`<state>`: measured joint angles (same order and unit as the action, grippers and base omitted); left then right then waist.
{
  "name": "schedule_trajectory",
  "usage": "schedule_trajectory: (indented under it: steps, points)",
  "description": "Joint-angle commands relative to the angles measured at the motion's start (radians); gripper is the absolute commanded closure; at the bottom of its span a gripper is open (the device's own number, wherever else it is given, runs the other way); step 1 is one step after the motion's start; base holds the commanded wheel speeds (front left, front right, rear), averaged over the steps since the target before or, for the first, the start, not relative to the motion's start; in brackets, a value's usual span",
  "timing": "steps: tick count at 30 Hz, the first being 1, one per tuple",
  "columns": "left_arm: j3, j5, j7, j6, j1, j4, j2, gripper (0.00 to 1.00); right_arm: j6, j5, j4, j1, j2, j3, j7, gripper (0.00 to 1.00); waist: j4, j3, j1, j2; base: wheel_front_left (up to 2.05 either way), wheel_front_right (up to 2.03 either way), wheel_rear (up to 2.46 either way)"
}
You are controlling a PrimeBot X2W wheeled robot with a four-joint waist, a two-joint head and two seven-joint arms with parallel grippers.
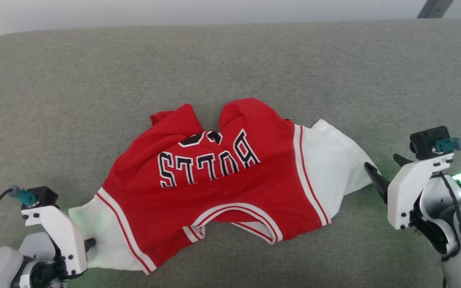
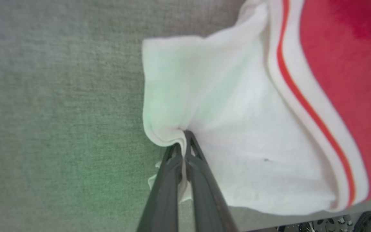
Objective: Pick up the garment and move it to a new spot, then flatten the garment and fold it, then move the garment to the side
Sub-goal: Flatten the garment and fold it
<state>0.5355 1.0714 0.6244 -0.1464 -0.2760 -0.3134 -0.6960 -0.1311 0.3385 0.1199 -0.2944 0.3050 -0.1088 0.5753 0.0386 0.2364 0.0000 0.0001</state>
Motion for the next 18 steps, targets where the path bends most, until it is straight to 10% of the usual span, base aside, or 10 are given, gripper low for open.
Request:
schedule_trajectory:
  steps: [1,13,14,15,18]
  points:
    - [0.033,0.001,0.005,0.011,0.014,-0.016,0.043,1.0,0.001,0.016,0.033,-0.021,0.007,-0.011,0.017,0.0,0.015,0.003,0.0,-0.0001,0.0,0.0,0.0]
    - [0.042,-0.012,-0.016,0.045,-0.04,-0.025,0.072,1.0,-0.001,0.134,0.324,-0.107,0.038,-0.22,0.197,0.0,0.07,0.018,0.0,-0.0001,0.0,0.0,0.0]
    - [0.044,-0.014,-0.015,0.047,-0.045,-0.026,0.073,1.0,-0.004,0.16,0.336,-0.107,0.034,-0.247,0.223,0.15,0.072,0.018,0.0,-0.0001,0.0,0.0,0.0]
    - [0.044,-0.015,-0.012,0.049,-0.051,-0.026,0.072,1.0,-0.005,0.186,0.343,-0.108,0.032,-0.268,0.246,1.0,0.074,0.016,0.0,-0.0001,0.0,0.0,0.0]
    - [0.035,-0.02,-0.011,0.051,-0.073,-0.015,0.059,1.0,-0.004,0.237,0.334,-0.142,0.053,-0.275,0.262,1.0,0.075,0.011,0.0,-0.0001,0.0,0.0,0.0]
